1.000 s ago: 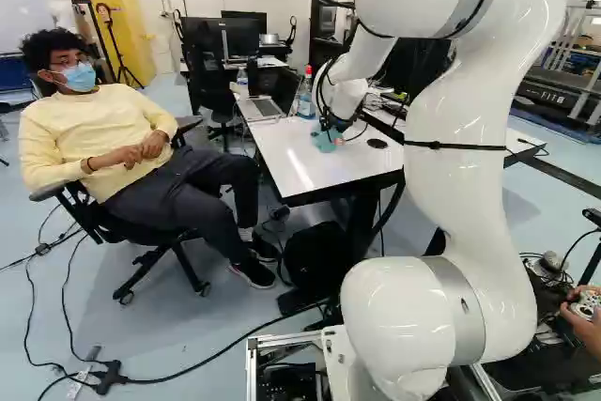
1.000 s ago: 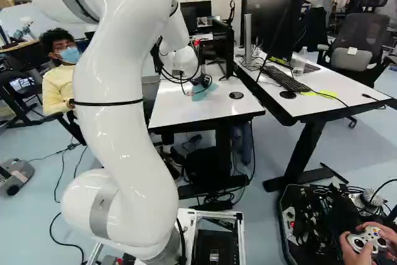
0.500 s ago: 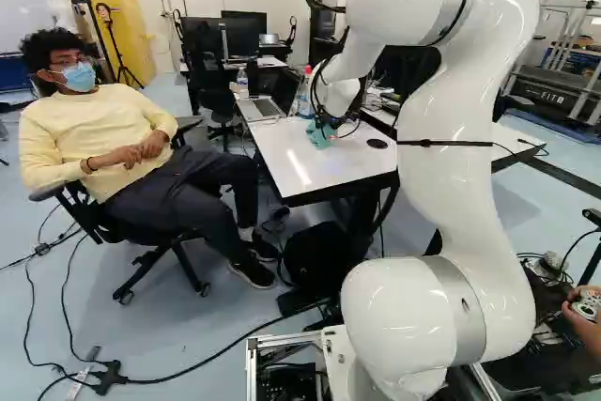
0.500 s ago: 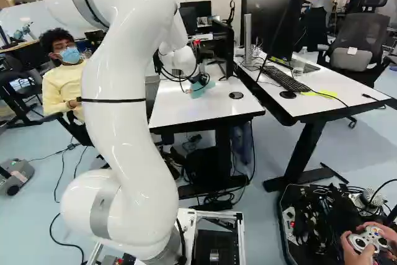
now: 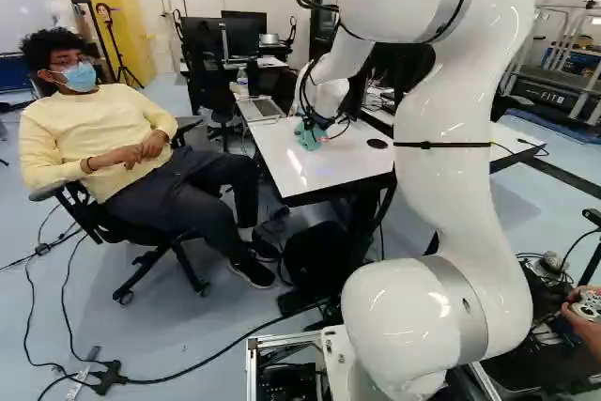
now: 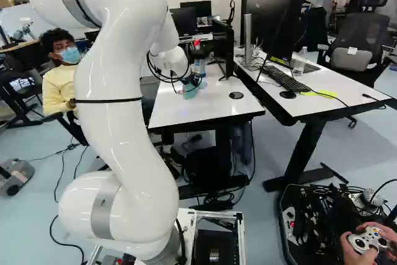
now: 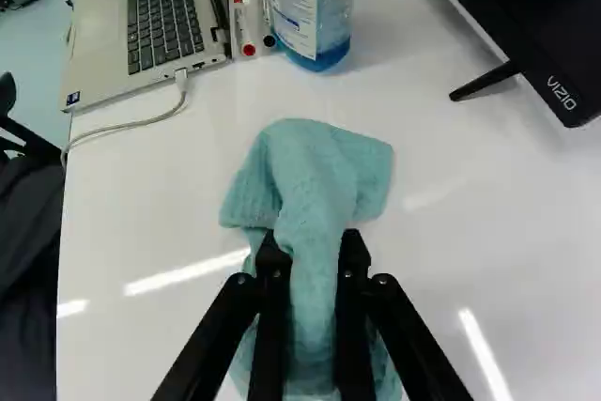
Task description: Clean the table with the green towel
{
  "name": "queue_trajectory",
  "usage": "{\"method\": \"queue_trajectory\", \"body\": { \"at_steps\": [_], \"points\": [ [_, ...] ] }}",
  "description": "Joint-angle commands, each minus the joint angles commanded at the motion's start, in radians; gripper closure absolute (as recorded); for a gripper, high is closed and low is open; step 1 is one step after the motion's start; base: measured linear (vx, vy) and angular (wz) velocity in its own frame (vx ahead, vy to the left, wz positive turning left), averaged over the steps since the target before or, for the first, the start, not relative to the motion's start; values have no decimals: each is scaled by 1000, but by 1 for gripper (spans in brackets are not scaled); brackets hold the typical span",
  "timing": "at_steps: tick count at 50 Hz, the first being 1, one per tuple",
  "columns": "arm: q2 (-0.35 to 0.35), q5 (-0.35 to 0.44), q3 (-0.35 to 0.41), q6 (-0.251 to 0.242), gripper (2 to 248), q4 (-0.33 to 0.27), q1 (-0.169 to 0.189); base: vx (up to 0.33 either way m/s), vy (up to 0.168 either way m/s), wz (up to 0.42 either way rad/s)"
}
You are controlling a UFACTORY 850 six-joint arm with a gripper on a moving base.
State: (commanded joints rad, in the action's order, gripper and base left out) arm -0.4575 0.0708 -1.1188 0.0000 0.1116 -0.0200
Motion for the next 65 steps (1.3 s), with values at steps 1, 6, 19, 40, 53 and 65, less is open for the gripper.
{"method": "queue_trajectory", "body": {
  "at_steps": [1, 6, 19, 40, 53, 65],
  "points": [
    [3, 0, 4, 0, 196, 0, -2, 0, 0, 0],
    [21, 0, 27, 0, 196, 0, -12, 0, 0, 0],
    [73, 0, 94, 0, 196, 0, -17, 0, 0, 0],
    [133, 0, 170, 0, 196, 0, 33, 0, 0, 0],
    [136, 0, 173, 0, 196, 0, 68, 0, 0, 0],
    [136, 0, 172, 0, 196, 0, 73, 0, 0, 0]
  ]
}}
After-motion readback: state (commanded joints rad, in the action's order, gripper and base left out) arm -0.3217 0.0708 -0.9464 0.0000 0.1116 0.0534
